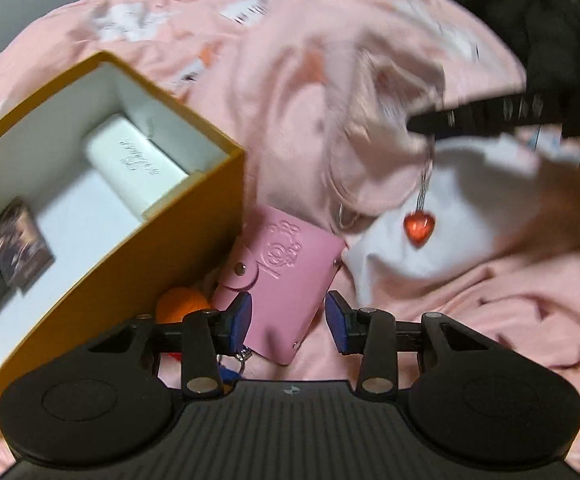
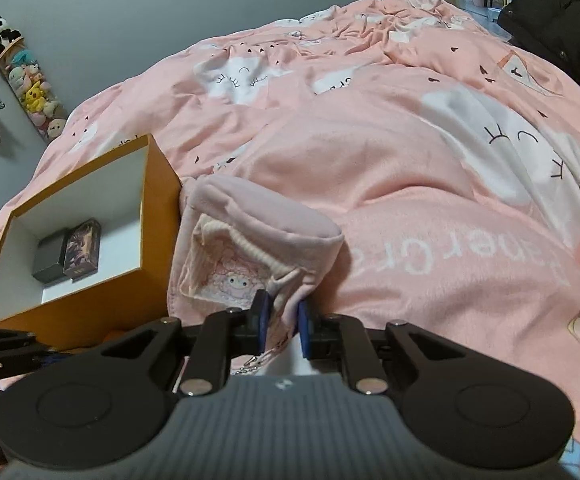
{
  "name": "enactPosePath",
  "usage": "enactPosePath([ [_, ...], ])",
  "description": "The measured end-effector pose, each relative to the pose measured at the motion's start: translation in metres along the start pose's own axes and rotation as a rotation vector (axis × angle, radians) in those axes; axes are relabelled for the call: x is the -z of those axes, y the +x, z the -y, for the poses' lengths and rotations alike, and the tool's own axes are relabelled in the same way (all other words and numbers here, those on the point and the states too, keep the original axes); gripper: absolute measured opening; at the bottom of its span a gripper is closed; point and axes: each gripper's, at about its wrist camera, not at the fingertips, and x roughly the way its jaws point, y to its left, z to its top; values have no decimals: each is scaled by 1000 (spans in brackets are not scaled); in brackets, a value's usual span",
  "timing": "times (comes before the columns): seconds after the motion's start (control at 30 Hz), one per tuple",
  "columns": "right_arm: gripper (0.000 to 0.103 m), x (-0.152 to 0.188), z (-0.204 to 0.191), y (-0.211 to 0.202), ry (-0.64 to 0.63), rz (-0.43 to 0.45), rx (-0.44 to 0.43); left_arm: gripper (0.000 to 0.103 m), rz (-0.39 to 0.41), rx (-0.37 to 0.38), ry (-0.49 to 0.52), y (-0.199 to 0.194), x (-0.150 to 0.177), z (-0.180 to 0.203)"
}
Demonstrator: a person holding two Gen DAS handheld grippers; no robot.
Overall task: Organize objects
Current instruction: 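Grasp the pink tube with the left tool while the right tool holds the pouch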
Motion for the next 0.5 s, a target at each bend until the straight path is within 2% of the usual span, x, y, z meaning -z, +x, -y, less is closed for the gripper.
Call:
enactPosePath([
  [0.17,17,4,9,6,19,16,-18,51,-33,-58,141,21,5,21],
  [0.33,17,7,7,8,-8,33,-15,51,-43,-174,287,38,9,44],
  [0.5,17,8,12,9,-2,33,-30,55,-24,-268,375,52,15,61],
])
